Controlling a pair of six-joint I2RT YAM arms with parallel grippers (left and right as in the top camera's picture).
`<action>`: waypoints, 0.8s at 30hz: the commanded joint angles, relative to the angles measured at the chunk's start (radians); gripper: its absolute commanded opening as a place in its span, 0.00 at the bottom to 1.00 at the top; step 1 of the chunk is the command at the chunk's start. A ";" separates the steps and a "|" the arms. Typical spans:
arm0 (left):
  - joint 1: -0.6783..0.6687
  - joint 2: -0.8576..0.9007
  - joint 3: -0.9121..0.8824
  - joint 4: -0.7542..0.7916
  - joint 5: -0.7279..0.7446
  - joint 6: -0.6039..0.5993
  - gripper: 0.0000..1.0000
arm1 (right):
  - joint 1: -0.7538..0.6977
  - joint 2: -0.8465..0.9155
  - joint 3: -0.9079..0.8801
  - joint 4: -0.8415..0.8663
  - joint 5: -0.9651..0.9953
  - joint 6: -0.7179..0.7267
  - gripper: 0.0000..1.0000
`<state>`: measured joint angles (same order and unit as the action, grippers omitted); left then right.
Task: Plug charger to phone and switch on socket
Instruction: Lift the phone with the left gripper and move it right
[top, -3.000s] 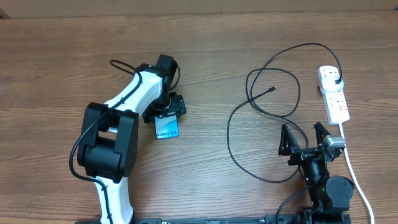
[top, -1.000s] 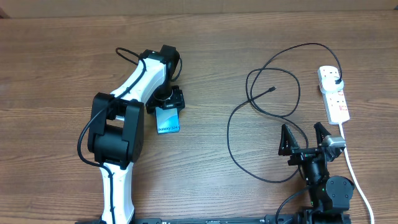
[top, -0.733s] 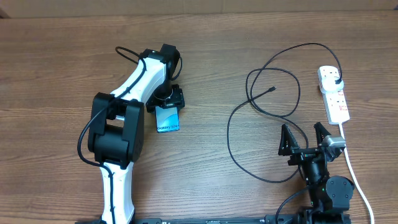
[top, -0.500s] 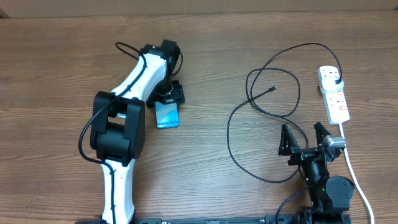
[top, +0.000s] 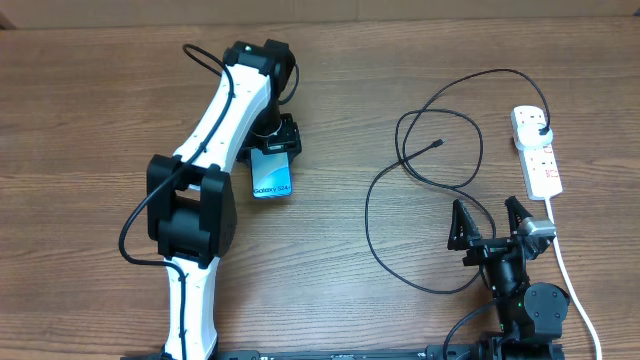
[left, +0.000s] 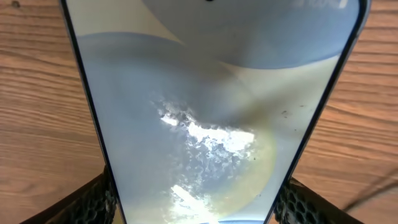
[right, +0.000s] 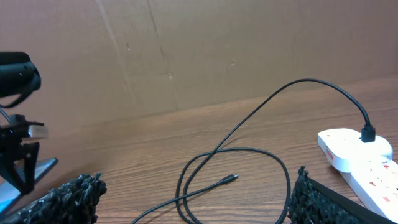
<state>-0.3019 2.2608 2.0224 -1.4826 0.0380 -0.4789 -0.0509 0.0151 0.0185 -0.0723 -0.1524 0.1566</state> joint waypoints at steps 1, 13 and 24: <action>-0.013 0.000 0.085 -0.056 0.142 0.008 0.56 | 0.001 -0.006 -0.011 0.003 0.006 -0.002 1.00; -0.013 0.000 0.203 -0.148 0.479 0.079 0.56 | 0.003 -0.006 -0.011 -0.002 0.027 0.075 1.00; -0.013 0.000 0.213 -0.147 0.640 0.091 0.55 | 0.004 -0.006 -0.011 0.015 -0.669 0.916 1.00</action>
<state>-0.3084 2.2612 2.2040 -1.6276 0.5739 -0.4137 -0.0505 0.0151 0.0185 -0.0628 -0.5747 0.7826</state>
